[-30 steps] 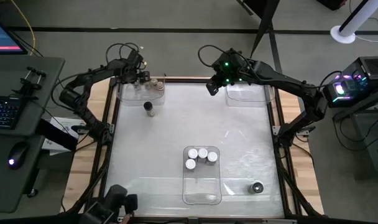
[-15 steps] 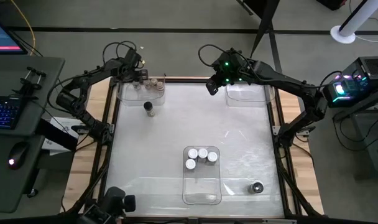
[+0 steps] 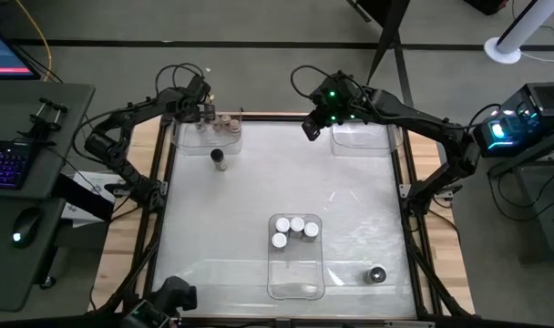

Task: Sort spices by type
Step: Put the brown seasoning bottle into the top left transparent bin

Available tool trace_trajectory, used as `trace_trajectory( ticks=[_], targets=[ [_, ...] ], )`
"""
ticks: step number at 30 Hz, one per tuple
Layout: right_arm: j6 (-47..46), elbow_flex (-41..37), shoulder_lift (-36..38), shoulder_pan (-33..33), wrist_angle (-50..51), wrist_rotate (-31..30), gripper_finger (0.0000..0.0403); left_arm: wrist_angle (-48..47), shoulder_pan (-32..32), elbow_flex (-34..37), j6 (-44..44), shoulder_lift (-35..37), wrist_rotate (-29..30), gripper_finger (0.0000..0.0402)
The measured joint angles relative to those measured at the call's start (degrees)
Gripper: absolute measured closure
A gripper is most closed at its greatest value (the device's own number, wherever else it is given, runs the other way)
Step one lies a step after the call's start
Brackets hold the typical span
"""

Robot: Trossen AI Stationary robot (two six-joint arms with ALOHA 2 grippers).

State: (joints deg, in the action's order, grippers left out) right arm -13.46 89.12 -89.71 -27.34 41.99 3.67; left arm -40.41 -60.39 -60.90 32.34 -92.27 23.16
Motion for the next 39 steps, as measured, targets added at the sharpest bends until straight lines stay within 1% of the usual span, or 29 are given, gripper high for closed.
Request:
trace_trajectory(
  ticks=[5,8,12,20,28,36,39],
  targets=[
    [-0.5,0.0,0.0,0.0,0.4,0.0,0.0403,-1.0,1.0,0.0,1.2,-1.8,4.2,0.0401],
    [-0.6,0.0,0.0,0.0,0.4,0.1,0.0403,-0.2,1.0,0.0,3.3,-2.0,4.4,0.0401],
    [-0.6,0.0,0.0,0.0,0.4,0.1,0.0403,0.2,0.9,0.0,3.6,-2.0,4.4,0.0401],
    [-0.4,0.0,0.0,0.0,0.3,0.1,0.0403,0.2,1.0,0.0,6.5,-2.0,2.3,0.0401],
    [-0.1,0.0,0.0,0.0,0.1,0.0,0.0403,1.4,1.9,0.0,8.7,-2.0,-1.0,0.0401],
    [0.0,0.0,0.0,0.0,0.1,0.0,0.0403,3.5,3.6,0.0,9.0,-2.0,-1.2,0.0401],
    [0.0,0.0,0.0,0.0,0.1,0.0,0.0403,3.0,3.5,-0.6,7.3,-1.9,-1.0,0.0401]
  ],
)
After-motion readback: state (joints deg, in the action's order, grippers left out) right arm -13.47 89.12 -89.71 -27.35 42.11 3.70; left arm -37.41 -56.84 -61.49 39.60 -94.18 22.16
